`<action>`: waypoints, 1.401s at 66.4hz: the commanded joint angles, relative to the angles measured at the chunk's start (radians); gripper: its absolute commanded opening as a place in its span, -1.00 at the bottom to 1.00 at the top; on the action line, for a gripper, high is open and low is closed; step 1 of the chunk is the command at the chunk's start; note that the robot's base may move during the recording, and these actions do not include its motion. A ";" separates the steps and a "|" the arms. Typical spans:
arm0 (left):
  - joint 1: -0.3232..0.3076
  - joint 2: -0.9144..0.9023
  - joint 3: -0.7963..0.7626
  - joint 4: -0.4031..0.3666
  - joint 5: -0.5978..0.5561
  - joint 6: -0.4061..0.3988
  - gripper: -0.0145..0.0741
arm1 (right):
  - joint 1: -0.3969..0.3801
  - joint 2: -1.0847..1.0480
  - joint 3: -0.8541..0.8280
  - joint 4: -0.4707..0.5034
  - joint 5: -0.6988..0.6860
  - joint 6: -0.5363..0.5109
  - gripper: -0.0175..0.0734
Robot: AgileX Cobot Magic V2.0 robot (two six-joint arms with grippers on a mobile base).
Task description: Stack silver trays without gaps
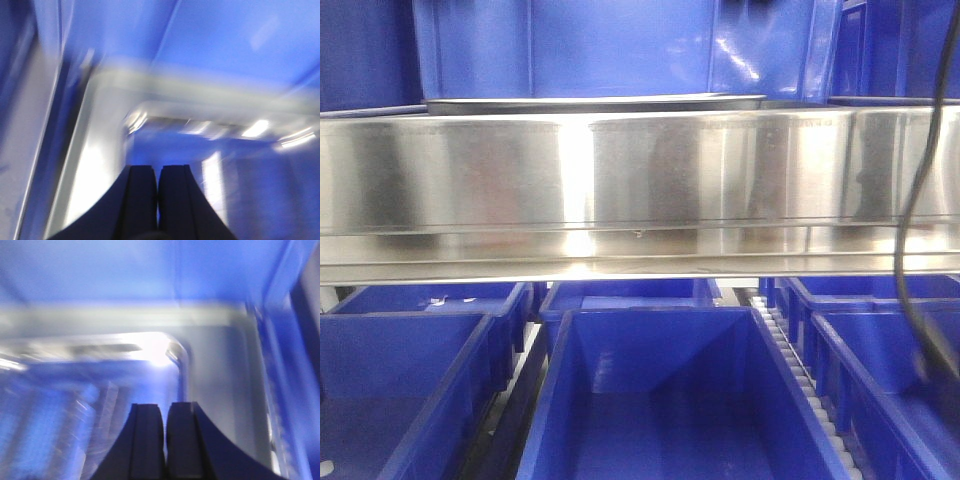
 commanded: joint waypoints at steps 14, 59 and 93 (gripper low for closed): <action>-0.043 -0.276 0.274 0.009 -0.256 -0.002 -0.69 | 0.066 -0.241 0.219 -0.016 -0.240 -0.145 -0.65; -0.105 -0.991 1.003 0.263 -0.705 -0.002 -0.69 | 0.066 -0.815 0.929 -0.055 -0.818 -0.205 -0.65; -0.105 -1.233 1.015 0.263 -0.708 -0.002 -0.69 | 0.066 -1.003 0.940 -0.055 -0.805 -0.205 -0.65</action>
